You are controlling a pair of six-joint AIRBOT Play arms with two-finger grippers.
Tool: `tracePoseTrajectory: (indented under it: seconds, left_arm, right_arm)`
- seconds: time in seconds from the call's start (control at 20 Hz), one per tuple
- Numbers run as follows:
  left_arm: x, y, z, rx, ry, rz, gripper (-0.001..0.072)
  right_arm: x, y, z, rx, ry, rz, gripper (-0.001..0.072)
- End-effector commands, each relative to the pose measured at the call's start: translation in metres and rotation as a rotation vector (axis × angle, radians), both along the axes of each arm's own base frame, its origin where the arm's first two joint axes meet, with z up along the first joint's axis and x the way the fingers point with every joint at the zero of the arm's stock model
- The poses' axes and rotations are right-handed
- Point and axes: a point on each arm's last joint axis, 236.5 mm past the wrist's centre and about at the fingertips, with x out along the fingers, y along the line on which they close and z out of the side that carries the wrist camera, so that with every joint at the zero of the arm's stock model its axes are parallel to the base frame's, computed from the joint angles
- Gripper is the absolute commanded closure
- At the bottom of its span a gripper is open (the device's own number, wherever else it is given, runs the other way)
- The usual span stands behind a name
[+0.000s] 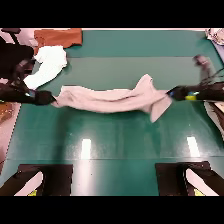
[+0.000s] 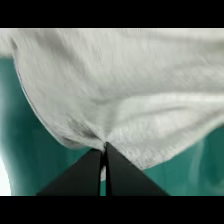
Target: Fold the shirts.
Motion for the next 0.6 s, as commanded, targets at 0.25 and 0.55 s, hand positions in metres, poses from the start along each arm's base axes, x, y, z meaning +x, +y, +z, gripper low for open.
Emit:
tracePoseTrajectory:
  seconds: [0.25, 0.55]
  left_arm:
    - [-0.051, 0.009, 0.312, -0.011, -0.643, 0.128, 0.0689]
    - [-0.11, -0.005, 0.361, -0.108, -0.701, 0.141, 0.0689]
  right_arm:
    - [-0.066, -0.011, 0.305, -0.16, -0.701, -0.049, 0.0698]
    - [-0.096, 0.008, 0.396, -0.093, -0.761, -0.04, 0.0697]
